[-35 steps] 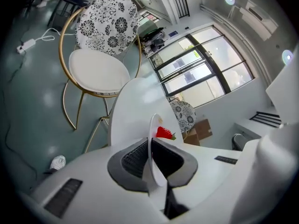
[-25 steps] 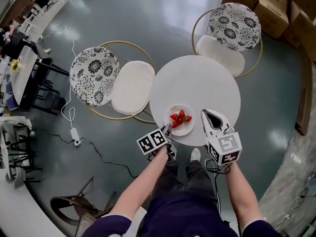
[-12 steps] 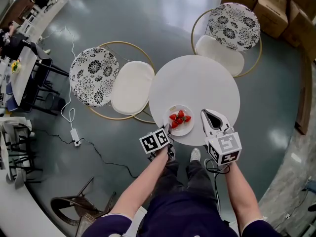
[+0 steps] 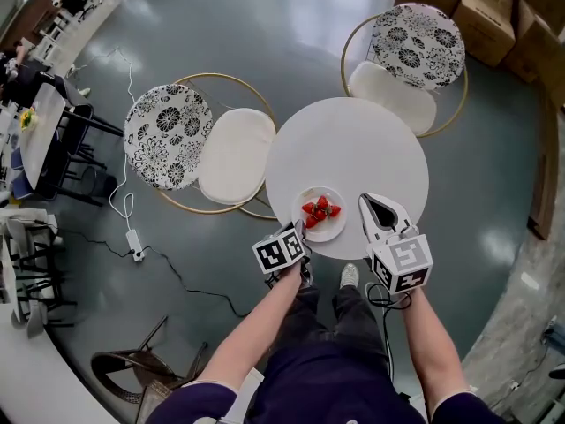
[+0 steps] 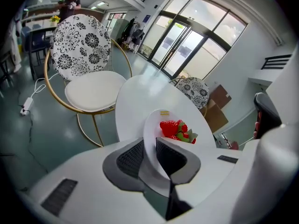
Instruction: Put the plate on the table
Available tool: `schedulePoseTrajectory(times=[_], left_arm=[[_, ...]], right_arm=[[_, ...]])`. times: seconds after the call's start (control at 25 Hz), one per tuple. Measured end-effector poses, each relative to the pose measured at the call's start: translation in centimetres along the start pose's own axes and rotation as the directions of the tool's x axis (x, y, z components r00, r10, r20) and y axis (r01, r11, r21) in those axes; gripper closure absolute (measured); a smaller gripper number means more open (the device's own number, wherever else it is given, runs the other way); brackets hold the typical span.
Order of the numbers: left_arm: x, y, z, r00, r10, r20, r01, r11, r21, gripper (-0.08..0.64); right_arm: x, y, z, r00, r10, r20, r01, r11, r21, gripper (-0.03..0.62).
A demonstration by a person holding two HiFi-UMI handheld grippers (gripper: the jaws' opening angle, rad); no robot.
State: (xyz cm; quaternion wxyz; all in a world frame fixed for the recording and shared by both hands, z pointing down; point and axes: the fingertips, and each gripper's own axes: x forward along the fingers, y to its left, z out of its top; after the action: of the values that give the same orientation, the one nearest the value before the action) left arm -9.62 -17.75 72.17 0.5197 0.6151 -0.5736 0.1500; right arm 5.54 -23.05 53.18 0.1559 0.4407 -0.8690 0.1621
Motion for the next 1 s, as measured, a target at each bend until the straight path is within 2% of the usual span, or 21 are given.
schedulePoseTrajectory(times=[0.4, 0.64, 0.84, 1.0], left_arm=[[-0.5, 0.4, 0.5, 0.999, 0.03, 0.025, -0.031, 0.999, 0.023, 0.453], [-2.0, 0.2, 1.9, 0.998, 0.029, 0.058, -0.033, 0.997, 0.075, 0.453], [-4.5, -1.9, 4.2, 0.989, -0.05, 0.139, 0.023, 0.982, 0.189, 0.453], [-7.0, -4.7, 6.0, 0.965, -0.17, 0.198, 0.104, 0.946, 0.306, 0.453]], right_arm=[[-0.3, 0.3, 0.3, 1.0, 0.0, 0.01, 0.0, 1.0, -0.003, 0.589], [-0.3, 0.8, 1.2, 1.0, 0.005, 0.026, -0.005, 1.0, -0.003, 0.589], [-0.7, 1.4, 2.5, 0.999, 0.002, 0.048, -0.002, 1.0, -0.006, 0.589], [-0.9, 1.7, 3.6, 0.998, 0.005, 0.068, -0.004, 1.0, -0.015, 0.589]])
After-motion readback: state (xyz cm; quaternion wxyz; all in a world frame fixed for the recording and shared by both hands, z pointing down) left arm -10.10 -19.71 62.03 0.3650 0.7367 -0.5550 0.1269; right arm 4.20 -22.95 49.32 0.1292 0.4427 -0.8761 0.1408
